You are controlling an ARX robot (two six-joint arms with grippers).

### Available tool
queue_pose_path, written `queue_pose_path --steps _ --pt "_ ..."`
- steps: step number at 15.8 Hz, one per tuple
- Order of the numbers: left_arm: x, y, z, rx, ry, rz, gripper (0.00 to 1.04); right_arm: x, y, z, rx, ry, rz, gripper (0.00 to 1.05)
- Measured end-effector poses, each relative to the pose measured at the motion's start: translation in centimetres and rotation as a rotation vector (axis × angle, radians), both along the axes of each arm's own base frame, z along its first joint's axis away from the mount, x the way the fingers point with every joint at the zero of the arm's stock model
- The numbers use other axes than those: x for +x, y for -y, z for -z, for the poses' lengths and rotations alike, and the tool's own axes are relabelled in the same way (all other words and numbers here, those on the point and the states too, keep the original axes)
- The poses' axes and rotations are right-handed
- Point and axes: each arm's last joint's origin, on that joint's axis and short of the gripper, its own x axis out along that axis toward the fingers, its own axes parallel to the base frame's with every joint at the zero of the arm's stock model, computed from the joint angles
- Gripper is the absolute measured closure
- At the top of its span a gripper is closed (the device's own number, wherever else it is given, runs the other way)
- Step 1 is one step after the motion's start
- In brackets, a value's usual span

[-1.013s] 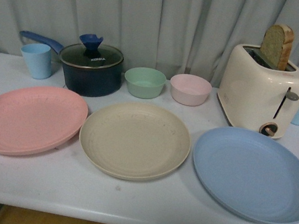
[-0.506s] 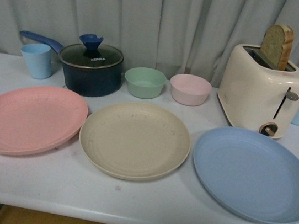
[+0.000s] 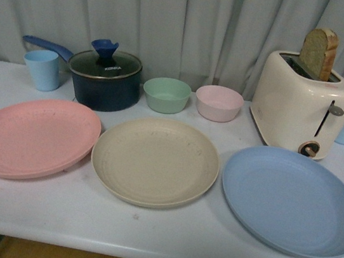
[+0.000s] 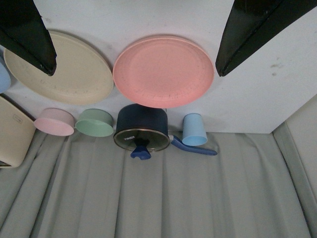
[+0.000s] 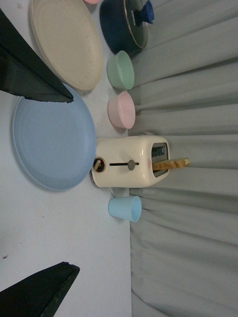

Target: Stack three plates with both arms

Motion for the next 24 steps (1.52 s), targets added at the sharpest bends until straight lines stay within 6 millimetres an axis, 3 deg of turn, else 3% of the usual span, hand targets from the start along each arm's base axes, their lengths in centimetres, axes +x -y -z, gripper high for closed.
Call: queue_pose_path --steps 24 --pt "0.00 0.00 0.00 0.000 0.000 0.000 0.07 0.00 0.00 0.00 0.000 0.000 0.000 0.06"
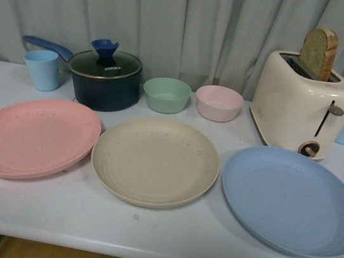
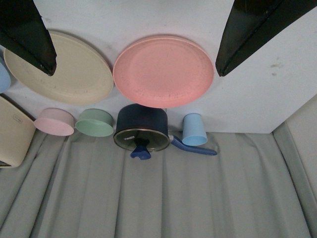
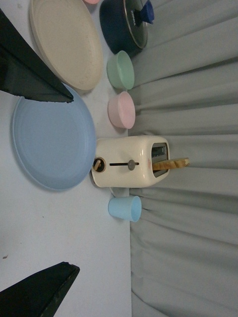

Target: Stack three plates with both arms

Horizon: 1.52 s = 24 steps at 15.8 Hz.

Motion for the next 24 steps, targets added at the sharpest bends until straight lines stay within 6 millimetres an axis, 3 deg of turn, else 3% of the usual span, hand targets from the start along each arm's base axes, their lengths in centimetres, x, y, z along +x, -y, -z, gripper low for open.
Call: queue_pose_path --steps 24 --pt "0.00 0.00 0.00 0.000 0.000 0.000 0.07 0.00 0.00 0.00 0.000 0.000 0.000 0.06"
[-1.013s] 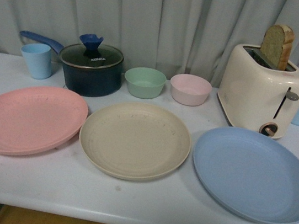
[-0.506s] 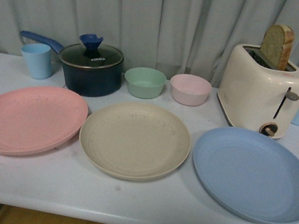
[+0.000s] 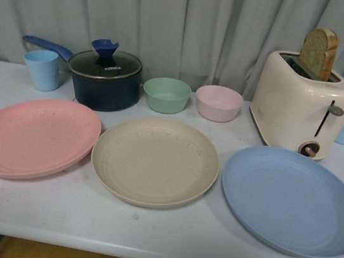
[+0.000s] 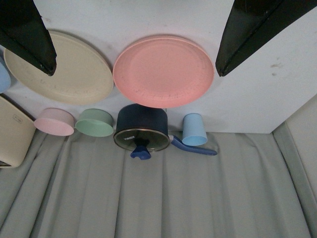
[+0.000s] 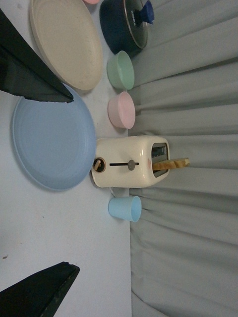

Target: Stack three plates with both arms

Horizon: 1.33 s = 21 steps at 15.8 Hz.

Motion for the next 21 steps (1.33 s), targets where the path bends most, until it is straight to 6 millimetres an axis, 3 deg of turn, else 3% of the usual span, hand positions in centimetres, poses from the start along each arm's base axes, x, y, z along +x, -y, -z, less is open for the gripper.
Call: queue_pose_path --steps 2,4,6,11,12,14,16,17,19,21 --pt "0.0 0.0 0.1 -0.002 -0.014 -0.006 0.07 0.0 0.0 0.0 0.000 0.000 0.000 0.06" --pt "0.4 0.0 -0.1 -0.004 -0.315 -0.158 0.07 0.0 0.0 0.0 -0.001 0.000 0.000 0.06" --pt "2.9 -1.3 -1.9 -0.045 -0.289 -0.221 0.07 0.0 0.0 0.0 0.000 -0.001 0.000 0.06" --pt "6.9 -2.6 -3.8 -0.044 -0.242 -0.192 0.07 0.0 0.0 0.0 0.000 0.001 0.000 0.06" --pt "9.8 -2.9 -4.5 -0.021 -0.237 -0.159 0.07 0.0 0.0 0.0 0.000 0.001 0.000 0.06" --pt "17.8 -4.0 -4.0 0.012 -0.333 -0.131 0.07 0.0 0.0 0.0 0.000 0.001 0.000 0.06" --pt "25.7 -5.6 -0.7 0.032 -0.511 -0.140 0.07 0.0 0.0 0.0 0.000 0.000 0.000 0.06" --pt "28.4 -6.4 1.4 0.027 -0.582 -0.146 0.07 0.0 0.0 0.0 0.000 0.001 0.000 0.06" --pt "32.4 -8.1 5.5 0.007 -0.690 -0.168 0.07 0.0 0.0 0.0 0.000 0.001 0.000 0.06" --pt "34.3 -9.5 7.4 -0.011 -0.720 -0.206 0.07 0.0 0.0 0.0 0.000 0.001 0.000 0.06"
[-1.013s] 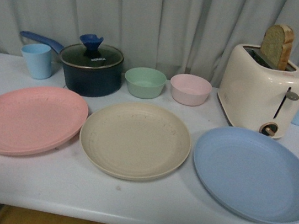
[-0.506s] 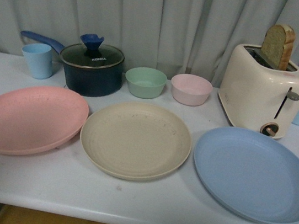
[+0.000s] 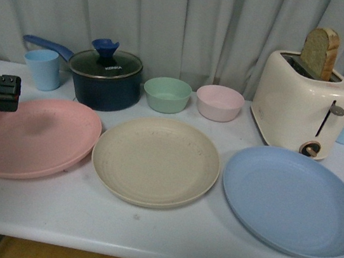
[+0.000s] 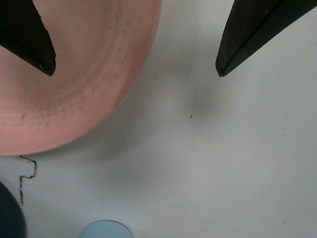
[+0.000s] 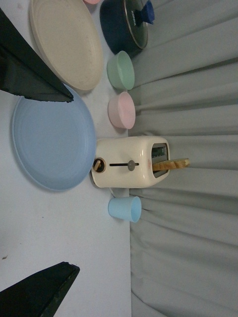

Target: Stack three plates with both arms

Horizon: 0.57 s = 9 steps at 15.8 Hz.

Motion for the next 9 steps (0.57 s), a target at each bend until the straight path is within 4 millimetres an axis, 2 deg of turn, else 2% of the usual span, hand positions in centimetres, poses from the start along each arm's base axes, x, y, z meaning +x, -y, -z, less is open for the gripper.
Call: queue_pose_path --steps 3,8,9 --pt "0.5 -1.4 0.9 -0.059 0.005 -0.055 0.07 0.0 0.0 0.0 0.000 0.000 0.000 0.06" --pt "-0.6 -1.3 3.8 -0.138 -0.037 -0.006 0.08 0.0 0.0 0.0 0.000 0.000 0.000 0.06" --pt "-0.7 -1.2 4.1 -0.142 -0.036 -0.001 0.18 0.0 0.0 0.0 0.000 0.000 0.000 0.06"
